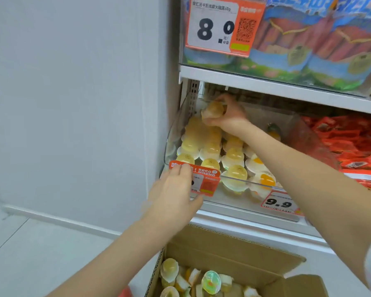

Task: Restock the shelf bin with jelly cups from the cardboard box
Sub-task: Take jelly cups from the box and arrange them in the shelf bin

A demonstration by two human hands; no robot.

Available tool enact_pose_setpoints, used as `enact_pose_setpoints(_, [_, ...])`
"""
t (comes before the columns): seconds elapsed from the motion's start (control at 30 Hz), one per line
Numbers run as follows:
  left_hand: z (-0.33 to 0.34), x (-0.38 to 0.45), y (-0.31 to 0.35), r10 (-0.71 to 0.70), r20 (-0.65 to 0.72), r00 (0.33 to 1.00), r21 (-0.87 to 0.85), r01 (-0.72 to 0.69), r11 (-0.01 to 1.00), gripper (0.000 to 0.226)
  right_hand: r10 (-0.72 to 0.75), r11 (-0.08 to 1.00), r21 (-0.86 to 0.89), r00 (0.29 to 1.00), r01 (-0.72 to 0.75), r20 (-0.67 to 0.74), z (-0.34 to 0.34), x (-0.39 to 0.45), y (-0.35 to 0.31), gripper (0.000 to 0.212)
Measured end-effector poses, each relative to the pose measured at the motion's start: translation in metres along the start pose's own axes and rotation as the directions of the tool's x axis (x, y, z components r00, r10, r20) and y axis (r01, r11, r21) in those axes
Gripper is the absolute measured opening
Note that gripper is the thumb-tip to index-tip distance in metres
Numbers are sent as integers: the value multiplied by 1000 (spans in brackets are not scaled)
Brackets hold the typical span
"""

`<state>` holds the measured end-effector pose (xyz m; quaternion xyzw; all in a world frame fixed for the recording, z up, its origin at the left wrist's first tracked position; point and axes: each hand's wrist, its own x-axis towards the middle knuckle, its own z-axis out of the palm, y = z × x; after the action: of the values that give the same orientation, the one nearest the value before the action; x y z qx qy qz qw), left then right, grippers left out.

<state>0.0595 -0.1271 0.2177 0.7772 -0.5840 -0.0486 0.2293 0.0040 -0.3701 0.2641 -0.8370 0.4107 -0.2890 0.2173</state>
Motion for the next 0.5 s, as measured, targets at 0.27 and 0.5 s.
enact_pose_setpoints(0.27, [5, 7, 7, -54, -35, 998, 10, 55, 998, 51, -15, 987, -156, 986, 41, 165, 21, 21, 19, 66])
enact_pose_setpoints(0.5, [6, 5, 7, -32, -24, 999, 27, 33, 999, 53, 6, 972, -231, 979, 42, 203, 24, 20, 19, 76])
